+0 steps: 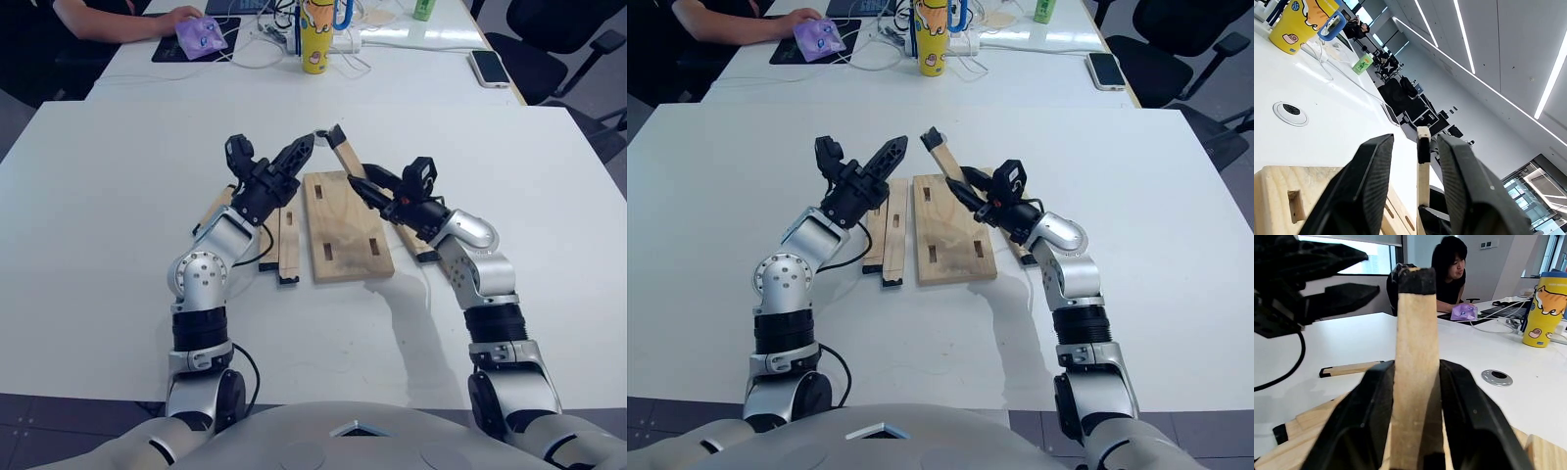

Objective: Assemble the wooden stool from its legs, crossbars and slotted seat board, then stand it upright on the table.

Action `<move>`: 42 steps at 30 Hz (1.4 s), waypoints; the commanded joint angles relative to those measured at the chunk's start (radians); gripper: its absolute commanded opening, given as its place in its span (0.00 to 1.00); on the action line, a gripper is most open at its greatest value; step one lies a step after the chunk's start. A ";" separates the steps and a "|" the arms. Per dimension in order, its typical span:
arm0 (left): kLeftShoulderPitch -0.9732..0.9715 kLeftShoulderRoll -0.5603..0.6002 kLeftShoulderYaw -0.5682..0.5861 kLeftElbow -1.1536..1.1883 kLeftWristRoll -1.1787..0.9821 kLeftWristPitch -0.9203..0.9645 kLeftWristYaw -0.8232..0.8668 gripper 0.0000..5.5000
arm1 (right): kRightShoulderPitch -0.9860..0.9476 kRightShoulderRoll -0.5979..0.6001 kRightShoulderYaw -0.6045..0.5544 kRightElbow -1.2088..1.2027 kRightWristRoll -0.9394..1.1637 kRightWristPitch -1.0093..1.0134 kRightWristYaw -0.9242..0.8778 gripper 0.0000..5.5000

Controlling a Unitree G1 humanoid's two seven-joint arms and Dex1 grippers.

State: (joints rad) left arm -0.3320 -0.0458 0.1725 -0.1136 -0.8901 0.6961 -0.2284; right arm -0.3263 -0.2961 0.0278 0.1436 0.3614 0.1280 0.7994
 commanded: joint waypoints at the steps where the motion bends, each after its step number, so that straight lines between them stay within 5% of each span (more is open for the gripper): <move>1: -0.014 0.017 -0.027 0.008 0.027 0.011 -0.001 0.30 | 0.004 0.009 0.018 -0.027 0.001 0.019 0.006 0.24; 18: -0.023 0.024 -0.029 0.016 0.015 0.030 -0.019 0.30 | 0.001 0.015 0.069 -0.041 -0.006 -0.001 0.042 0.24; 26: -0.022 0.019 -0.026 0.028 0.042 -0.014 -0.020 0.10 | -0.011 0.017 0.065 -0.032 -0.008 -0.005 0.041 0.24; 34: -0.013 0.030 -0.041 0.033 0.107 -0.050 -0.014 0.09 | -0.028 0.012 0.070 0.003 -0.049 0.005 0.013 0.24; 38: -0.003 0.021 -0.022 0.017 0.113 -0.068 0.002 0.08 | -0.009 -0.011 0.081 0.017 -0.069 0.023 0.025 0.39; 42: 0.019 0.023 0.007 -0.036 0.128 -0.073 0.067 0.08 | 0.032 -0.068 0.087 0.070 -0.139 -0.004 0.013 0.40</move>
State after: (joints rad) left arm -0.3402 -0.0273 0.1662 -0.1095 -0.7786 0.6296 -0.2000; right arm -0.3190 -0.3290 0.1112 0.1774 0.2675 0.1371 0.8218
